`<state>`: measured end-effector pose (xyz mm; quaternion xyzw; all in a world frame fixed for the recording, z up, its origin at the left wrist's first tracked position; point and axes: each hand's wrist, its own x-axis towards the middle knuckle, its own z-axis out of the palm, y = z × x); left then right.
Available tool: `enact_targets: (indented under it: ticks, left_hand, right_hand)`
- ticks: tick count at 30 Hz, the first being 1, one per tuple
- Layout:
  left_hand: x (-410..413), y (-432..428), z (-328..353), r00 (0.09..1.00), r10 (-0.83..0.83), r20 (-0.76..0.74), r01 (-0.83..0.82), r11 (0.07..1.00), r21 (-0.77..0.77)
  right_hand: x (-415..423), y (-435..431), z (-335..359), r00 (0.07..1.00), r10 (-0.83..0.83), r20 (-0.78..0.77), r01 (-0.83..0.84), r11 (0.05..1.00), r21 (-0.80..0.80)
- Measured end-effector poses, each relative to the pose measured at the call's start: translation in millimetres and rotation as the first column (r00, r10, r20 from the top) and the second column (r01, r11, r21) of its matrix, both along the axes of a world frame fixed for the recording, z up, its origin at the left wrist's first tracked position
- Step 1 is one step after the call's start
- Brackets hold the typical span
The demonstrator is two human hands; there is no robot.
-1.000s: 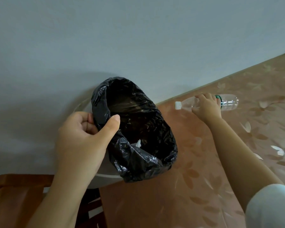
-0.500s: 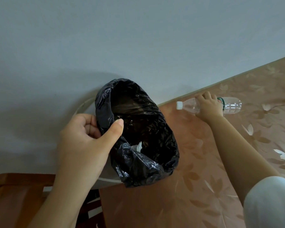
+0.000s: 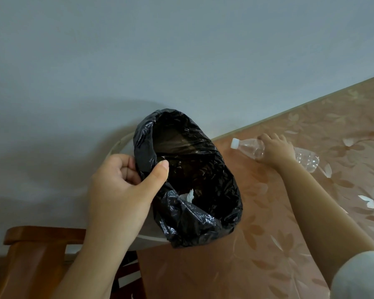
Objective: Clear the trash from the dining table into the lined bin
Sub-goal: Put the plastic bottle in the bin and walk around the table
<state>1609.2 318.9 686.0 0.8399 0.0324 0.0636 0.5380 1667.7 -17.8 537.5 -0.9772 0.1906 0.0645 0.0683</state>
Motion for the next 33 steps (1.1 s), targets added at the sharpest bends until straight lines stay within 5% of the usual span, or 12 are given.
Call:
enact_targets:
  ticks: [9,19,33]
  left_hand:
    - [-9.5,16.3,7.2,1.000,0.010,0.012,-0.010,0.999,-0.035]
    - [-33.2,38.9,10.9,0.998,-0.027,0.065,0.028,1.000,-0.004]
    - [-76.7,89.1,7.1,0.981,-0.174,0.092,0.178,0.983,-0.045]
  right_hand:
    - [-38.8,34.0,-6.6,0.998,0.043,-0.046,-0.038,0.995,0.089]
    - [-87.9,69.7,54.7,0.924,-0.220,0.312,0.084,0.914,0.396]
    - [-161.6,185.4,165.4,0.757,-0.190,0.625,-0.182,0.858,0.480]
